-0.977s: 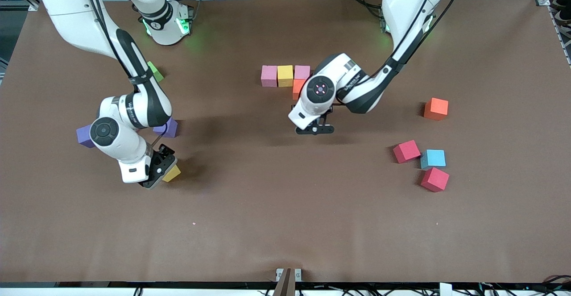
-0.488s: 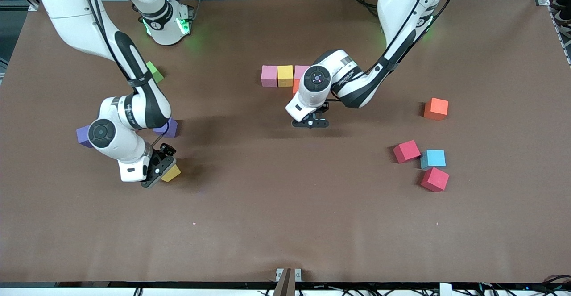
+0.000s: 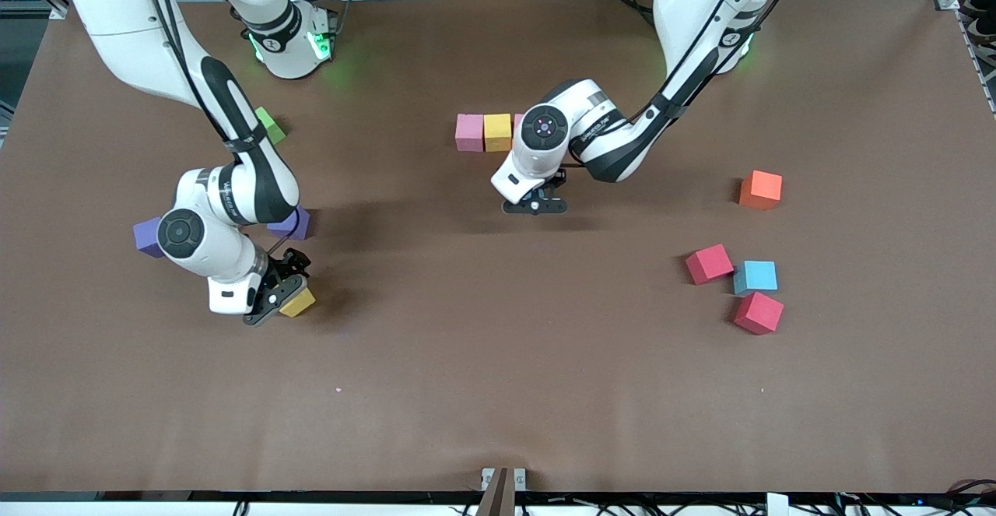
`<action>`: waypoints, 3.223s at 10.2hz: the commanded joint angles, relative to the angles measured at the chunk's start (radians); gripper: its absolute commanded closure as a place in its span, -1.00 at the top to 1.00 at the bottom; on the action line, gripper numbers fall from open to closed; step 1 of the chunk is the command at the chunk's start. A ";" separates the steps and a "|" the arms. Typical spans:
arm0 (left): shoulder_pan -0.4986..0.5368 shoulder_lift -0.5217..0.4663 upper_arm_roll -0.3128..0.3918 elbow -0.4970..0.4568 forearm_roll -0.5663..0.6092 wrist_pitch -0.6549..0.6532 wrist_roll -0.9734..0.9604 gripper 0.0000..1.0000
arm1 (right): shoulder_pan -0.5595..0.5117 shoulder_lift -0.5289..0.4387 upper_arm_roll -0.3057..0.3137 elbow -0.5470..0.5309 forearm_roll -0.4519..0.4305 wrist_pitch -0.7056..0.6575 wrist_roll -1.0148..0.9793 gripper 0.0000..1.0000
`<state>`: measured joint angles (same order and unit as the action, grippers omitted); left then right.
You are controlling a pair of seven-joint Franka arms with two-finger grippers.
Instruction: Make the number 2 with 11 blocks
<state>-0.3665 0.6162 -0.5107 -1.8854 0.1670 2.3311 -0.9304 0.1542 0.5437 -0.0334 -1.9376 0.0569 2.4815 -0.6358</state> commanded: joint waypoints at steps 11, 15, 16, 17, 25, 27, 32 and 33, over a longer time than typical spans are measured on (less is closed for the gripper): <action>-0.006 0.013 -0.022 -0.024 0.096 0.016 -0.089 -1.00 | -0.015 -0.002 0.013 -0.004 0.008 0.008 0.059 1.00; 0.006 0.016 -0.048 -0.024 0.109 0.016 -0.120 -1.00 | -0.013 0.001 0.013 -0.003 0.008 0.011 0.059 0.84; 0.008 0.016 -0.051 -0.024 0.109 0.016 -0.123 -1.00 | -0.013 0.001 0.013 -0.001 0.008 0.013 0.059 0.16; 0.006 0.016 -0.051 -0.024 0.109 0.016 -0.123 -1.00 | -0.015 0.001 0.013 -0.001 0.008 0.011 0.059 -0.50; 0.008 0.016 -0.065 -0.041 0.111 0.013 -0.137 0.99 | 0.008 -0.062 0.024 -0.003 0.004 -0.070 -0.050 -0.84; 0.023 -0.001 -0.068 -0.032 0.108 0.004 -0.145 1.00 | 0.024 -0.082 0.026 -0.001 0.004 -0.088 -0.050 -0.78; 0.177 -0.238 -0.225 0.049 0.092 -0.324 -0.211 1.00 | 0.082 -0.106 0.027 0.000 0.006 -0.116 -0.051 -0.69; 0.217 -0.280 -0.251 0.084 0.091 -0.407 -0.209 1.00 | 0.114 -0.114 0.027 0.000 0.006 -0.118 -0.053 -0.69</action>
<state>-0.2099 0.4265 -0.7211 -1.8182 0.2490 2.0332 -1.1236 0.2287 0.4668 -0.0067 -1.9244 0.0567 2.3885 -0.6762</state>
